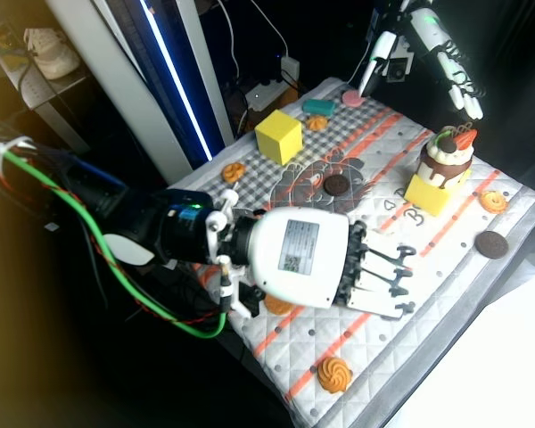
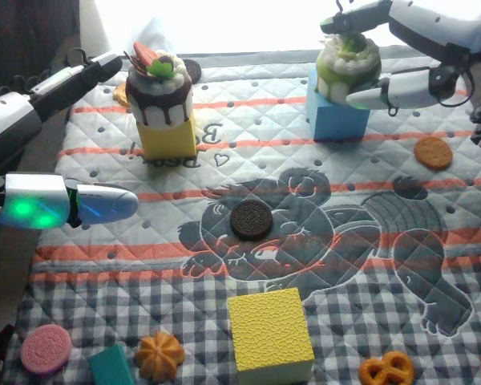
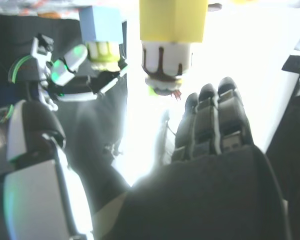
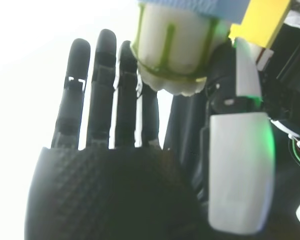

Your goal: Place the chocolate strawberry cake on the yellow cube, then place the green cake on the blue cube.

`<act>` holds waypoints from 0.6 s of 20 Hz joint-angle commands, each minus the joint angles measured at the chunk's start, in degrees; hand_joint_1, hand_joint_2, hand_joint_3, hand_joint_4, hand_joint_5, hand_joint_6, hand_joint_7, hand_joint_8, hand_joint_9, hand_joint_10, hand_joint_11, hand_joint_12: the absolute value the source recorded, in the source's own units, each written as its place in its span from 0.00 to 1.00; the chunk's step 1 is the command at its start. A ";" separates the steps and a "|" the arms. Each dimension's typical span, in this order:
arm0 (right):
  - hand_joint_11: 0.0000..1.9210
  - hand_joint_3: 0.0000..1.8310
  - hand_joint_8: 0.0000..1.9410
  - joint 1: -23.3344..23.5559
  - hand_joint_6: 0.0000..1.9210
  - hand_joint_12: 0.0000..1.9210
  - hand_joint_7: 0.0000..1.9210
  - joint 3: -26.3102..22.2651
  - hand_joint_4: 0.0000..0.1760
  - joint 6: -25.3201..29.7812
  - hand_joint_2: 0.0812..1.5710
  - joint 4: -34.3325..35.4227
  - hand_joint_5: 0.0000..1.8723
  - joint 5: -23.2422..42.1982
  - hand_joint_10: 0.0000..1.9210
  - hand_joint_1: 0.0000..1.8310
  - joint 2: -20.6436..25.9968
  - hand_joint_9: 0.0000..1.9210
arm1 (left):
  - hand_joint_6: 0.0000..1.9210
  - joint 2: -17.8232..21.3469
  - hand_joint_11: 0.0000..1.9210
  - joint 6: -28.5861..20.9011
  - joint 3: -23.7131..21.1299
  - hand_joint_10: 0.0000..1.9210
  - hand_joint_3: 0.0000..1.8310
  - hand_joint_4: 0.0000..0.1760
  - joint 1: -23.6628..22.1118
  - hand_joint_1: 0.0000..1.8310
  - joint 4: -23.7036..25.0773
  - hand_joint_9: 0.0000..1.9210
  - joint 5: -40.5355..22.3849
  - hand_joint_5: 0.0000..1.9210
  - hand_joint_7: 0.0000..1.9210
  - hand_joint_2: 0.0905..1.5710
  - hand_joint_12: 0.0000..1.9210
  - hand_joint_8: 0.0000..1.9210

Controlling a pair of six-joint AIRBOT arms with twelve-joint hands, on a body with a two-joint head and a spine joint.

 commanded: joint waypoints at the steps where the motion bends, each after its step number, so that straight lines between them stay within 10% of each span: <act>1: 0.11 0.00 0.00 0.16 0.00 0.63 0.35 -0.06 0.01 0.11 0.64 0.92 0.36 5.81 0.01 0.53 0.63 0.36 | 0.00 0.69 0.00 -0.56 0.05 0.00 0.00 1.00 -0.20 0.40 0.08 0.00 -7.13 0.00 0.00 0.47 0.00 0.00; 4: 0.03 0.00 0.00 -0.22 0.00 0.54 0.23 -0.17 0.26 0.11 0.62 1.31 0.22 5.81 0.00 0.47 0.88 0.25 | 0.00 0.76 0.00 -0.59 -0.05 0.00 0.00 1.00 -0.07 0.43 0.05 0.00 -7.33 0.00 0.00 0.47 0.00 0.00; 5: 0.01 0.00 0.00 -0.32 0.00 0.37 0.12 -0.20 0.61 0.11 0.58 1.46 0.07 5.83 0.00 0.41 0.88 0.12 | 0.00 0.76 0.00 -0.66 -0.06 0.00 0.00 1.00 -0.05 0.43 0.05 0.00 -7.37 0.00 0.00 0.47 0.00 0.00; 7: 0.00 0.00 0.00 -0.43 0.00 0.19 0.01 -0.43 0.96 0.11 0.49 1.51 0.00 6.18 0.00 0.36 0.96 0.01 | 0.00 0.76 0.00 -0.90 -0.06 0.00 0.00 1.00 0.04 0.40 0.03 0.00 -7.47 0.00 0.00 0.48 0.00 0.00; 12: 0.00 0.00 0.00 -0.84 0.00 0.00 0.00 -1.99 1.00 0.10 0.45 1.51 0.00 9.21 0.00 0.30 2.50 0.00 | 0.00 0.75 0.00 -1.30 -0.12 0.00 0.00 1.00 0.28 0.39 -0.08 0.00 -8.08 0.00 0.00 0.48 0.00 0.00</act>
